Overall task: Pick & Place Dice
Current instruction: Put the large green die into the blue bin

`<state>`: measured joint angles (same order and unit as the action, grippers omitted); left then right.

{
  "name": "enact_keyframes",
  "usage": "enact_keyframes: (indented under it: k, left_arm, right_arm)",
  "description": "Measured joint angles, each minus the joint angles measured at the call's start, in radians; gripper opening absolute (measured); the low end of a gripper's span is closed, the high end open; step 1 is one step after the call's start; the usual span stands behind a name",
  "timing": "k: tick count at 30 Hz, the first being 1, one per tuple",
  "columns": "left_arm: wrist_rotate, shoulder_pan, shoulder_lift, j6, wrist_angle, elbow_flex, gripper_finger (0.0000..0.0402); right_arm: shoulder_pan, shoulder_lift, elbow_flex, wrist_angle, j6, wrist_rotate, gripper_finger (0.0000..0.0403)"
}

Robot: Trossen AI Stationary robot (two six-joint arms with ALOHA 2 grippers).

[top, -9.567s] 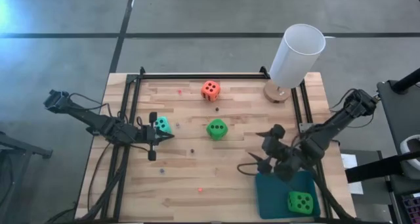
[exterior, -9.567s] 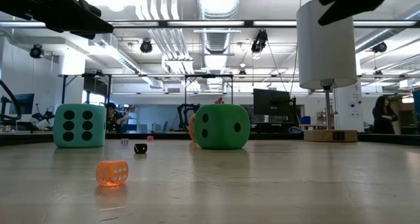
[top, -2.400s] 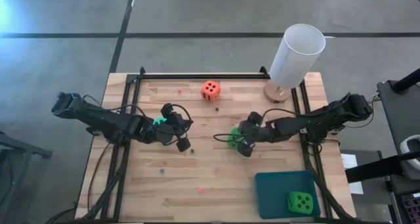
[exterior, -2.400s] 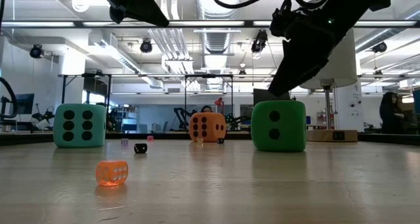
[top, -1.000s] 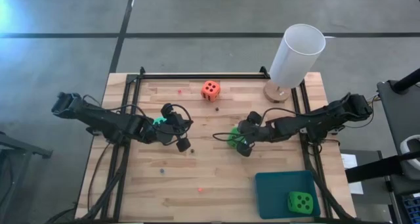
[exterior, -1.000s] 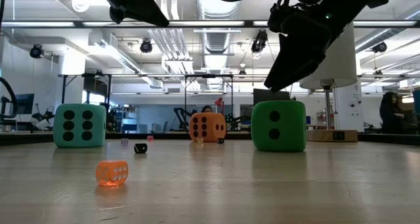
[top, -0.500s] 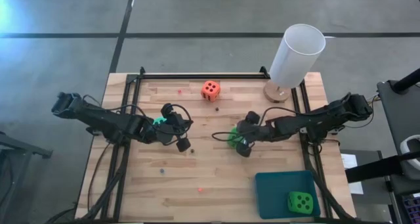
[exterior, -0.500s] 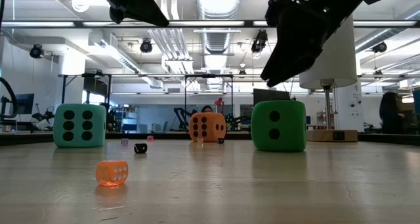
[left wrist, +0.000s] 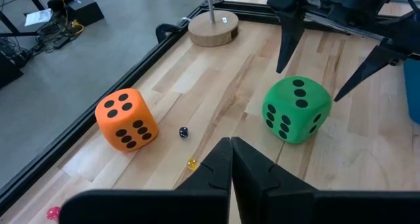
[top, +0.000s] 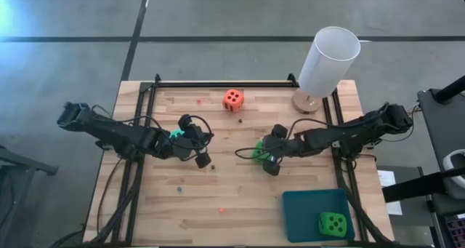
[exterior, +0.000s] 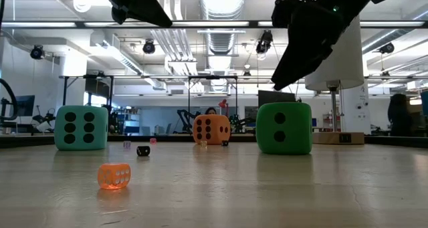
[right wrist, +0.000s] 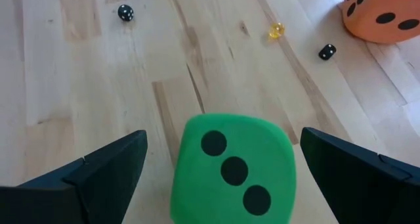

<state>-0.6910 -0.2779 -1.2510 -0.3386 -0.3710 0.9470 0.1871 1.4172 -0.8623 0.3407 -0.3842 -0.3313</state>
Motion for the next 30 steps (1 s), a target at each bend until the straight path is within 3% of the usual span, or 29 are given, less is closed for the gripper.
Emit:
enact_keyframes:
  k: [25, 30]
  left_arm:
    - [0.002, 0.000, 0.000, 0.000, 0.000, 0.000, 0.0010]
    - [0.002, 0.000, 0.000, 0.000, 0.001, -0.001, 0.0010]
  right_arm:
    - [0.038, -0.010, -0.042, 0.026, 0.094, 0.044, 0.0400]
    - [0.049, -0.008, -0.108, 0.156, 0.082, 0.044, 0.0400]
